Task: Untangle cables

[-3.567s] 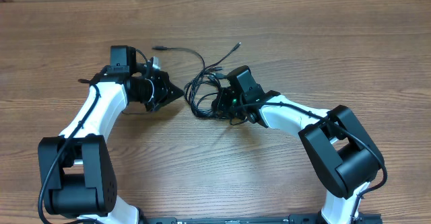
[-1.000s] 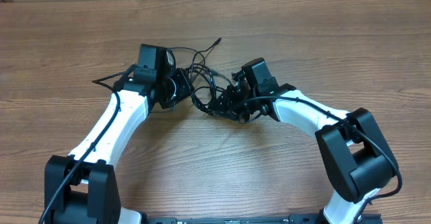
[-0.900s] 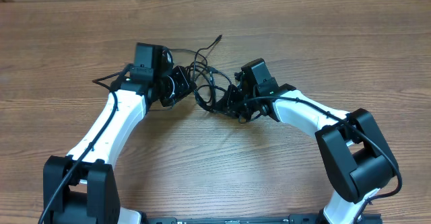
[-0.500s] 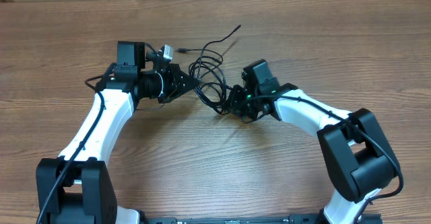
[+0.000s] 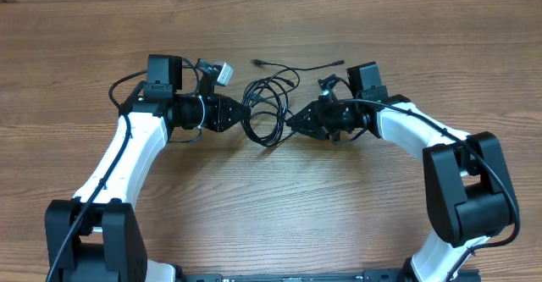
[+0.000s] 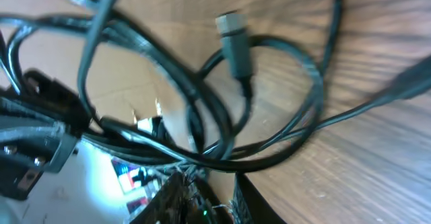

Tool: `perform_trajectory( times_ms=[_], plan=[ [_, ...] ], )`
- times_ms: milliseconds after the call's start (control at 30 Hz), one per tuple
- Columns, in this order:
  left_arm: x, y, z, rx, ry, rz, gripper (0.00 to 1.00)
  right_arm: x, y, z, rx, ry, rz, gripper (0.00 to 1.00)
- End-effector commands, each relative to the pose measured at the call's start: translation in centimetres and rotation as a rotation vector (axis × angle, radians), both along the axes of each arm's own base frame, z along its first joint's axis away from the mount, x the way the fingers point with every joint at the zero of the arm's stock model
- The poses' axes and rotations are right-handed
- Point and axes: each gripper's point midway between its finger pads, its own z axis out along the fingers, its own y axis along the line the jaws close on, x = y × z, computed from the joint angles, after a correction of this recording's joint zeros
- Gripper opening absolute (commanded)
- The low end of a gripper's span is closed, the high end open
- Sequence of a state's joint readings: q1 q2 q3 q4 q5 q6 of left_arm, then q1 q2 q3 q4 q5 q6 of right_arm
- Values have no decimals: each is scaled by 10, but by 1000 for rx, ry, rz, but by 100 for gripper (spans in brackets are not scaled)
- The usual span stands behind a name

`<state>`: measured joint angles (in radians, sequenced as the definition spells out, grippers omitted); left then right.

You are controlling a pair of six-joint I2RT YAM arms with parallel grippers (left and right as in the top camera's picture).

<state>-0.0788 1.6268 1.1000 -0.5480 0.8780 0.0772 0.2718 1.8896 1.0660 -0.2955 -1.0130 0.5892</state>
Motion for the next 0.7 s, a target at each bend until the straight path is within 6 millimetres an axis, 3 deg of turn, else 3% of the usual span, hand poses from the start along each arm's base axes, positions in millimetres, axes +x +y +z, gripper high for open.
perform_trajectory(
  times_ms=[0, 133, 300, 467, 533, 667],
  plan=[
    [-4, -6, 16, 1, -94, -57, 4, -10, 18, 21, 65, -75, 86, 24],
    [-8, -15, 15, 0, -91, -82, 4, -8, 30, 13, 0, -89, 64, 33],
    [-17, -27, 21, -46, -85, -129, 4, 15, 27, -14, -210, -126, -91, 39],
    [-31, -36, 62, -284, -131, -246, 4, 38, 5, -38, -455, -225, -237, 37],
    [-33, -32, 77, -364, -142, -266, 4, 44, -7, -45, -531, -239, -283, 27],
    [-34, -15, 100, -493, -125, -261, 4, 45, -29, -55, -608, -173, -363, 23]
  ],
)
